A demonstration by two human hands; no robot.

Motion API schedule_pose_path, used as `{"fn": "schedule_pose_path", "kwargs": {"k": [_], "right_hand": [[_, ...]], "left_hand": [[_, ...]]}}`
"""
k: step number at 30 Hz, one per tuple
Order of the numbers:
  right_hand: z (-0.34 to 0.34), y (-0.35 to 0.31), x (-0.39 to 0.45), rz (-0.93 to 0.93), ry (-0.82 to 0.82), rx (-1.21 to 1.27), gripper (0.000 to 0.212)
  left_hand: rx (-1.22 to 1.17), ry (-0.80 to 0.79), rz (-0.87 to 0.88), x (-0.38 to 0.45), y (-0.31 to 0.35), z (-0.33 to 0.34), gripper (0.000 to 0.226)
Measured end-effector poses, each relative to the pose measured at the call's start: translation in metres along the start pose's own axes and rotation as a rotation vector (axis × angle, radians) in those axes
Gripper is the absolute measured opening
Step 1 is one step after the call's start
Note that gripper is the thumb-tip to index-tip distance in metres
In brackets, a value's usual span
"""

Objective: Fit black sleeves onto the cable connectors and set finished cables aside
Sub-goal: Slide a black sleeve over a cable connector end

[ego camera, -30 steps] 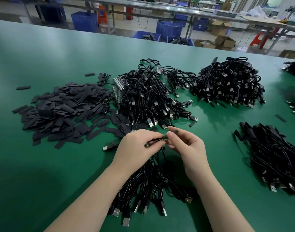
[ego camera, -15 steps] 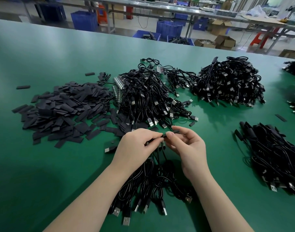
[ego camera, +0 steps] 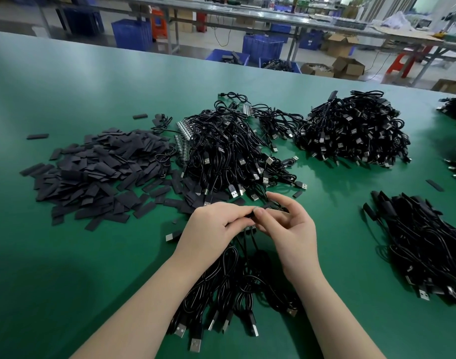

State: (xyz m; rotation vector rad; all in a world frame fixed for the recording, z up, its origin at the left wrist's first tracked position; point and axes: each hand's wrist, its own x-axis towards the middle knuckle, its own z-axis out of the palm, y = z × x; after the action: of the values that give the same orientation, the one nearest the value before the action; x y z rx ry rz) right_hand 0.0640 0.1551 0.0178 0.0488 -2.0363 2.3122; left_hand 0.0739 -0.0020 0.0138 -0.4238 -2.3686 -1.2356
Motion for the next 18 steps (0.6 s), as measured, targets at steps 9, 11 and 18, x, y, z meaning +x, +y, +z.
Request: {"fn": "schedule_pose_path", "kwargs": {"k": [9,11,18], "right_hand": [[0.0032,0.0,-0.005,-0.094,-0.041,-0.22,0.048],[0.0027,0.0008,-0.0048,-0.088,-0.041,-0.201,0.05],[0.0051,0.0039,-0.0047,-0.01,-0.074,-0.238,0.014]], "left_hand": [[0.01,0.081,-0.058,-0.0023,-0.0029,0.0002,0.023],[-0.001,0.099,-0.083,-0.002,-0.004,0.0005,0.024],[0.034,0.054,-0.081,-0.0019,-0.0006,0.0004,0.028]]}}
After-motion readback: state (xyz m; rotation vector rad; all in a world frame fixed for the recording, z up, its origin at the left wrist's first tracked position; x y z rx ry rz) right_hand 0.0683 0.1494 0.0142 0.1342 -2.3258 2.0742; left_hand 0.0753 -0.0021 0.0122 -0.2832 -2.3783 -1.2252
